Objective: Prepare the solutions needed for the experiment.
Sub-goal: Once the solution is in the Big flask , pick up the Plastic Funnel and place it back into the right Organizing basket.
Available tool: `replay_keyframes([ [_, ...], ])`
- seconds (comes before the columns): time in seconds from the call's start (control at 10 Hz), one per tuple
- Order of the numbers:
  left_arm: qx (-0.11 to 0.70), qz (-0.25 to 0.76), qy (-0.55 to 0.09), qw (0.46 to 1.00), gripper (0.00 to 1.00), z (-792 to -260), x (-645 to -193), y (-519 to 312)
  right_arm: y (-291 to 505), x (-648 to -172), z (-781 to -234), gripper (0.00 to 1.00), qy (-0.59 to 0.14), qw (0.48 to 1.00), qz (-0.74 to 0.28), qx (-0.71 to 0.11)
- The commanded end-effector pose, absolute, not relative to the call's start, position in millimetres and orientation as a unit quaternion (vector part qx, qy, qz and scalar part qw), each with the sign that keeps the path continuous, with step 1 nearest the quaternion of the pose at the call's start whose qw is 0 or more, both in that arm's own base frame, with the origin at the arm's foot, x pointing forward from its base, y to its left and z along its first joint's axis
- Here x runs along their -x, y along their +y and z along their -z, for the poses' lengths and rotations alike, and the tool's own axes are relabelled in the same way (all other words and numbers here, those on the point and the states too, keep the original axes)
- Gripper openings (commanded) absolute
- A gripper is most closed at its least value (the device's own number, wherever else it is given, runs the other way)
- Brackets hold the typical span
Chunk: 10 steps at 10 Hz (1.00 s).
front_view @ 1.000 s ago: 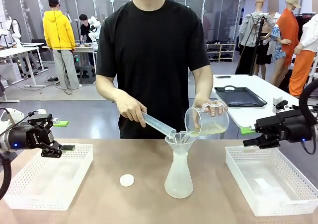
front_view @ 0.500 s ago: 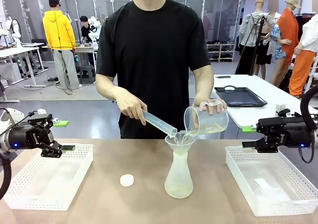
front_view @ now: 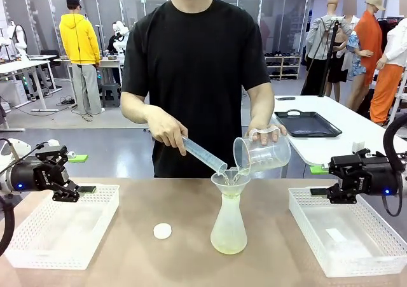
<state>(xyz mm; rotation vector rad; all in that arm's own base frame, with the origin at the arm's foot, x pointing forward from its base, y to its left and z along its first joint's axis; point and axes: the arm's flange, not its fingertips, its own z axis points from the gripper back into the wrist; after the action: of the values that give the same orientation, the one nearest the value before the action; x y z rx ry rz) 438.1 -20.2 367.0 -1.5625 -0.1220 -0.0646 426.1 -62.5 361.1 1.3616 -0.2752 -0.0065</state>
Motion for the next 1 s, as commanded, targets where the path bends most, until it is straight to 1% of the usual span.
replay_keyframes([
  [0.0,0.704,0.024,-0.063,0.707,1.0,-368.6,-439.4,-21.5,-62.5,-431.5,-363.4,0.81,-0.109,0.758,0.016,-0.643],
  [0.1,0.704,0.024,-0.063,0.707,1.0,-368.6,-439.4,-21.5,-62.5,-426.1,-361.1,0.81,-0.127,0.768,0.003,-0.627],
  [0.9,0.704,0.024,-0.063,0.707,1.0,-368.6,-439.4,-21.5,-62.5,-426.1,-361.1,0.81,-0.127,0.768,0.003,-0.627],
])
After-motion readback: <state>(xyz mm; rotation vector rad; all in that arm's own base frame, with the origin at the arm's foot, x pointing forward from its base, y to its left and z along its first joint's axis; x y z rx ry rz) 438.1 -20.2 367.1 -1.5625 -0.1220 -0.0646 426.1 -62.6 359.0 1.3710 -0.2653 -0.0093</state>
